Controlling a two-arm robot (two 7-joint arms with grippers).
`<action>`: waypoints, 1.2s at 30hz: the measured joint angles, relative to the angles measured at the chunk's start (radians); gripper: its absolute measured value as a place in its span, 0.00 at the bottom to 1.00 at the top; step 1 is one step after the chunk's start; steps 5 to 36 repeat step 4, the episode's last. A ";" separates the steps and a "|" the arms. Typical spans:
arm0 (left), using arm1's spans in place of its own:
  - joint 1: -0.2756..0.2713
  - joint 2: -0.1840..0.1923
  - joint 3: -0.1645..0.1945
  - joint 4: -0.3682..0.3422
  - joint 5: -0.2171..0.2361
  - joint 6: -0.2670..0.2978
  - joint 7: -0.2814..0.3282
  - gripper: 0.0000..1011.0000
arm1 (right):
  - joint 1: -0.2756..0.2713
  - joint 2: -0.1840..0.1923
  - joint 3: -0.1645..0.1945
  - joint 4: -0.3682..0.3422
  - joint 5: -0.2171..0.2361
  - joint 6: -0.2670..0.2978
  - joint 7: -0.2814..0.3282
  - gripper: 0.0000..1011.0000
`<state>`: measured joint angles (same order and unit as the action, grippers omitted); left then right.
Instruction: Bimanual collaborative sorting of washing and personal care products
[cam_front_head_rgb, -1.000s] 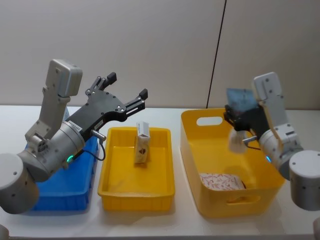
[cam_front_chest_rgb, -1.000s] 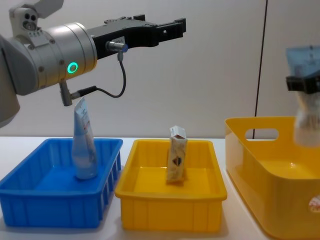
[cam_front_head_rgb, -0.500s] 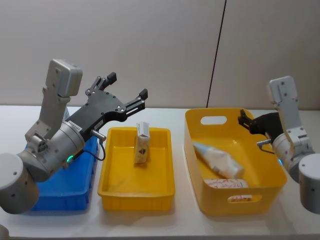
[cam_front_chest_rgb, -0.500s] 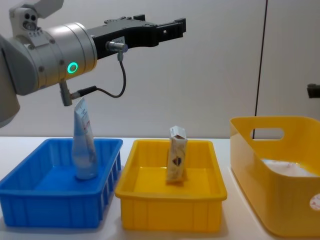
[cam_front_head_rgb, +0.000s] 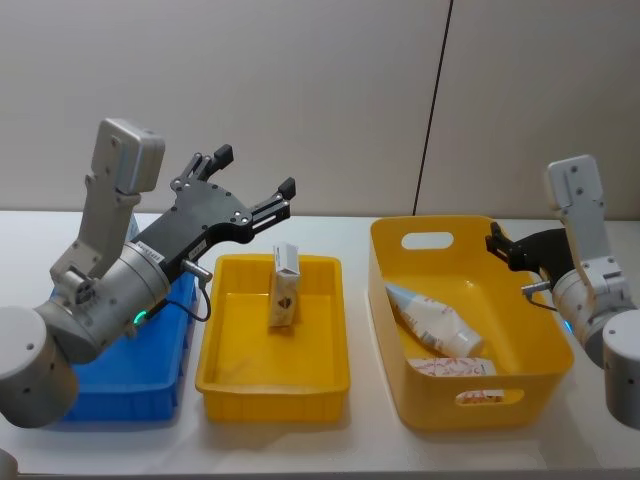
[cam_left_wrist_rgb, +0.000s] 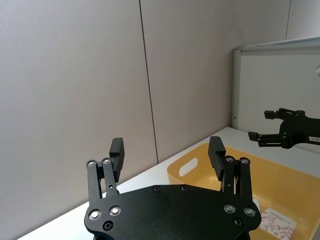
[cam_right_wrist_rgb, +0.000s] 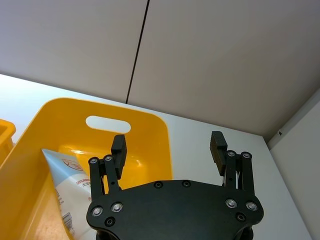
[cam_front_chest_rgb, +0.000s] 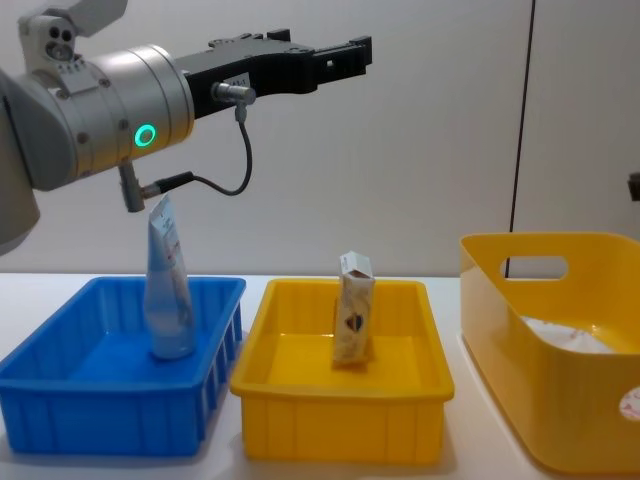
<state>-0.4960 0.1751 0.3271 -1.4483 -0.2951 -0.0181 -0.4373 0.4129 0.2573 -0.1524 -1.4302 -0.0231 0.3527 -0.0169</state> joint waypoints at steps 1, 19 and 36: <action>0.000 0.000 0.000 0.000 0.000 0.000 0.000 0.99 | 0.000 0.000 0.001 0.000 0.000 0.000 -0.001 0.99; 0.000 0.000 0.000 0.000 0.000 0.000 0.000 0.99 | 0.000 0.000 0.002 0.000 0.000 0.001 -0.002 0.99; 0.000 0.000 0.000 0.000 0.000 0.000 0.000 0.99 | 0.000 0.000 0.002 0.000 0.000 0.001 -0.002 0.99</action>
